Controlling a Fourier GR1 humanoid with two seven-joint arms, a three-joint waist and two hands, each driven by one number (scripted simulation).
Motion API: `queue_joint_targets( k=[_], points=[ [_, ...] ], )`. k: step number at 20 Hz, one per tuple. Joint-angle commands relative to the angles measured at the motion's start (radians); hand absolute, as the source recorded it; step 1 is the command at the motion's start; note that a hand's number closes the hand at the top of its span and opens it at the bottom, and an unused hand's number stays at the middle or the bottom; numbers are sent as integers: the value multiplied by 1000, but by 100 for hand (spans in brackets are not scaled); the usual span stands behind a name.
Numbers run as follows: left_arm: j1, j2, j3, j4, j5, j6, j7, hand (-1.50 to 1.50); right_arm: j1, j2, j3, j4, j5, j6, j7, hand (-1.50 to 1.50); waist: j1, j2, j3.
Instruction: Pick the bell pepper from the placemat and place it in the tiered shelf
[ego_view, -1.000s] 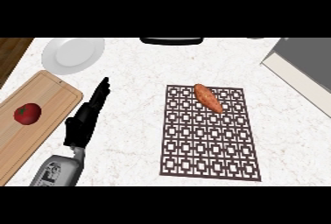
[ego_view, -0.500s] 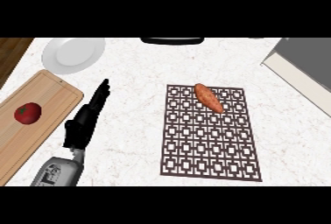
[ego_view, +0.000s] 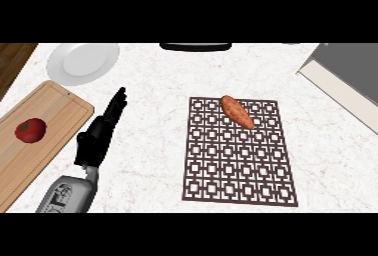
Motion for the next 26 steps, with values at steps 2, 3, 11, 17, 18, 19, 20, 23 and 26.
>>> queue_joint_targets(
  k=[2, 3, 11, 17, 18, 19, 20, 23, 26],
  points=[
    [-16, 12, 29, 18, 20, -22, -3, 0, 62, -69, -6, 29, 144, 99, 227, 150, -9, 1, -2],
    [62, 5, -5, -35, -8, -3, -28, 0, 94, -71, -10, 21, 165, 66, 274, -150, 4, -2, -1],
    [15, 14, 43, 31, 5, -33, -37, 0, 147, 15, -29, -140, 122, 43, 283, -150, -28, -11, -1],
    [18, -9, 18, -21, -21, -11, 12, 0, 78, 49, -58, -189, 79, -1, 246, -150, -13, -8, -1],
    [36, 30, 45, -67, 8, -42, 44, 0, 103, 55, -63, -227, 56, 16, 230, -150, -16, -12, -1],
    [-9, -12, 30, -4, -8, -23, 49, 0, 69, 27, -62, -205, 26, 19, 185, -150, -18, -8, -1],
    [8, -30, 12, -15, -30, 0, 39, 0, 64, 29, -72, -209, -28, 43, 150, -150, -20, -10, 0],
    [-17, -45, 24, 32, -39, 1, 16, 0, 54, 28, -41, -244, -36, 53, 161, -150, -19, -7, -1],
    [7, -16, 36, -21, -31, -19, 32, 0, 83, 66, -35, -323, -39, -43, 198, -150, -17, -8, -1]
  ],
)
